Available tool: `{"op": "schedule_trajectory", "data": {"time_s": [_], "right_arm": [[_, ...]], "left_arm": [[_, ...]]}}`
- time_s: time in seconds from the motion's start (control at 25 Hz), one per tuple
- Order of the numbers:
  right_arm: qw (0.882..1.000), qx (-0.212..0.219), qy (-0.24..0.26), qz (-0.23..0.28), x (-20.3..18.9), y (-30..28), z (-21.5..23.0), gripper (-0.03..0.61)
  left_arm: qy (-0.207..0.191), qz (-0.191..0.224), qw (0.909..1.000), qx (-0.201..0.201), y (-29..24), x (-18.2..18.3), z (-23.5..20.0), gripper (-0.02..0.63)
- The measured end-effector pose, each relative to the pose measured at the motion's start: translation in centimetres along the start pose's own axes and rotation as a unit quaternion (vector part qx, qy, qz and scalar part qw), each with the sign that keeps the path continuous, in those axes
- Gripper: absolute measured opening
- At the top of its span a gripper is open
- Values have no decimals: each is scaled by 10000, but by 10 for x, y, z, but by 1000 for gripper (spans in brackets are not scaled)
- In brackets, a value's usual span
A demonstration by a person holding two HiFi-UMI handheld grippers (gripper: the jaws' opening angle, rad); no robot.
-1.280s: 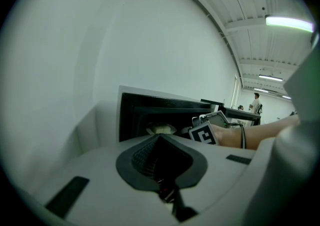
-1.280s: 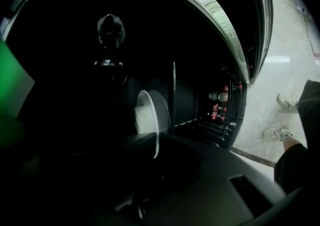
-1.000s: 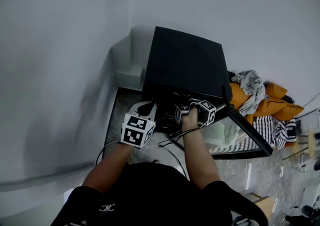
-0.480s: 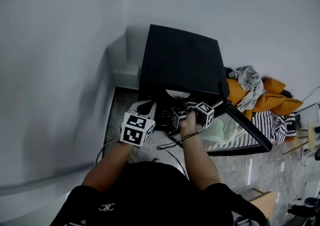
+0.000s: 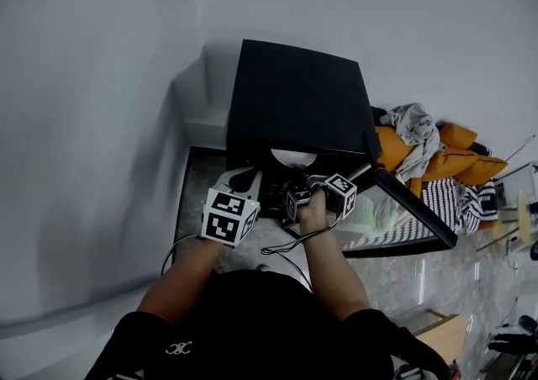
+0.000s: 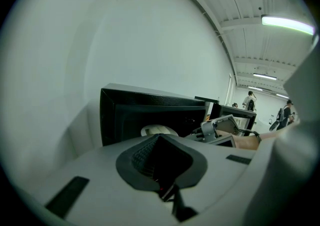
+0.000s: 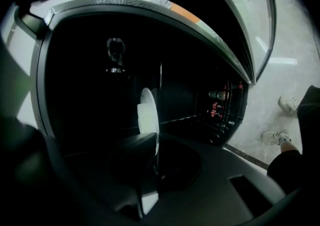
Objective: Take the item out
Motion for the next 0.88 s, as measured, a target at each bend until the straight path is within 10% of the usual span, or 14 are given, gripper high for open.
{"op": "schedule_trajectory", "data": {"time_s": [0.88], "right_arm": [[9995, 5, -248, 218, 3, -22, -3, 37]], "left_arm": [[-94, 86, 9998, -126, 5, 6, 0, 0]]}}
Point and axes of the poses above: the fingertips, and each gripper's own axes: y backward along the fingers, z to its right, x out of its top, the point moved 6 cm from there along y, backward along the fingers, and after that the axes turned 11 degrees about -y, right-handed, at the moved point
